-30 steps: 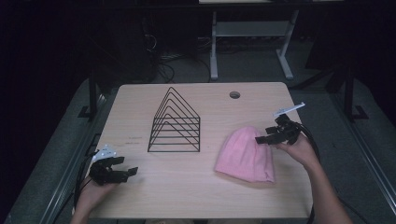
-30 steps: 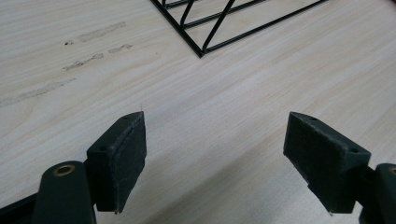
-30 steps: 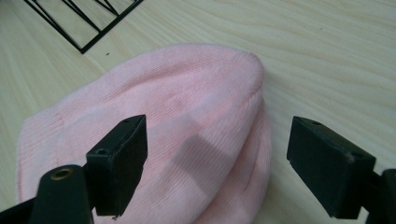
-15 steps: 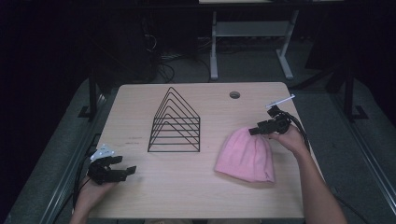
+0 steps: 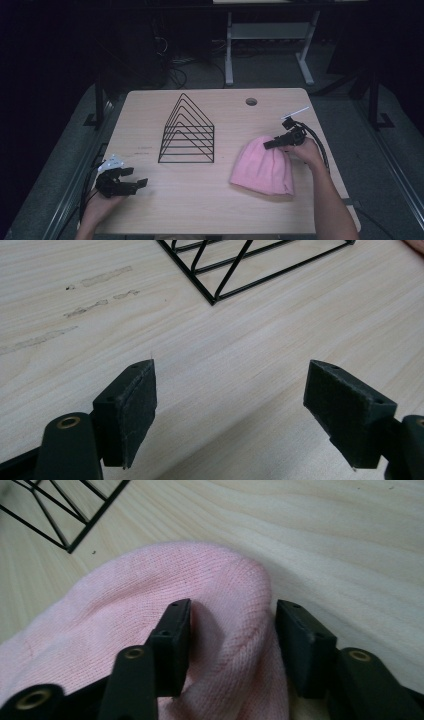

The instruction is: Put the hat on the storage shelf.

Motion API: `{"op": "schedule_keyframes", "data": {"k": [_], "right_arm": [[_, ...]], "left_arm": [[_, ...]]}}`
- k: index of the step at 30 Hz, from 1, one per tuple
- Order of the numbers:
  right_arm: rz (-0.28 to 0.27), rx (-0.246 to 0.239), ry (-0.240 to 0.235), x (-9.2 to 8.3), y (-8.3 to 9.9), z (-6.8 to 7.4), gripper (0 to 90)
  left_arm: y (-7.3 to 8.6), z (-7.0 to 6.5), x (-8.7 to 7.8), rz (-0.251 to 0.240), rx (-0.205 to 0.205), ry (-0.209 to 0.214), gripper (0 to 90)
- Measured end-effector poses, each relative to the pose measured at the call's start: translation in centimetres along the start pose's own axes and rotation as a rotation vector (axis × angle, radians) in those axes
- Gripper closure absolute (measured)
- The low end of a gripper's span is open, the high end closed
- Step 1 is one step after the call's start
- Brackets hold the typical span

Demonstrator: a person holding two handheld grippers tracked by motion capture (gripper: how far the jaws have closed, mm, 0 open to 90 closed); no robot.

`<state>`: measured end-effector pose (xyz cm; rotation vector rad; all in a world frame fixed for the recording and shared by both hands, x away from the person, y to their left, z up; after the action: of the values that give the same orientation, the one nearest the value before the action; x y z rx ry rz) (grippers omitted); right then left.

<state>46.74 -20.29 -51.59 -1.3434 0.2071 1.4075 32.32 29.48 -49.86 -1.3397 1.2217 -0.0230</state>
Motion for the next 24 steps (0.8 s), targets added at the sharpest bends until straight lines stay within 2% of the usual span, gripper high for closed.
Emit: {"op": "schedule_keyframes", "data": {"k": [4,7,10,13,14,19,24], "right_arm": [[0.005,0.0,-0.013,0.1,0.1,0.0,60.8],[0.003,-0.021,-0.026,0.0,0.1,0.4,69.2],[-0.003,-0.057,-0.026,-0.1,-0.1,0.8,73.3],[-0.03,-0.062,-0.049,-0.5,-0.4,1.3,74.7],[-0.032,-0.066,-0.048,-0.7,-0.4,1.5,74.9],[-0.048,-0.094,-0.042,-1.9,-0.8,2.5,75.4],[-0.086,-0.106,-0.041,-3.3,-0.9,3.8,75.6]], "left_arm": [[0.0,0.0,0.0,0.006,0.001,0.004,21.0],[0.0,0.1,0.0,0.002,-0.009,0.005,21.0],[0.1,0.2,0.1,0.014,0.006,0.006,21.0],[0.0,0.0,0.3,0.006,-0.006,0.011,21.0],[-0.1,0.0,0.2,0.014,0.005,0.011,21.0],[-0.1,-0.1,0.2,0.001,-0.005,0.014,21.0],[0.0,0.2,0.0,0.016,0.008,0.015,21.0]]}}
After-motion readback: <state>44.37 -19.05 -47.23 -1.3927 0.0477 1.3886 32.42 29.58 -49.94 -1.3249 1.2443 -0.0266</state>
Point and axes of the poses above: each handheld gripper's, and its own axes: x roughly forward along the jaws, y roughly out of its underside, z roughly to its left, the point moved 7 cm from there along x, roughly forward along the jaws, and after that the axes turned 9 degrees about y, right-handed, at the moved point
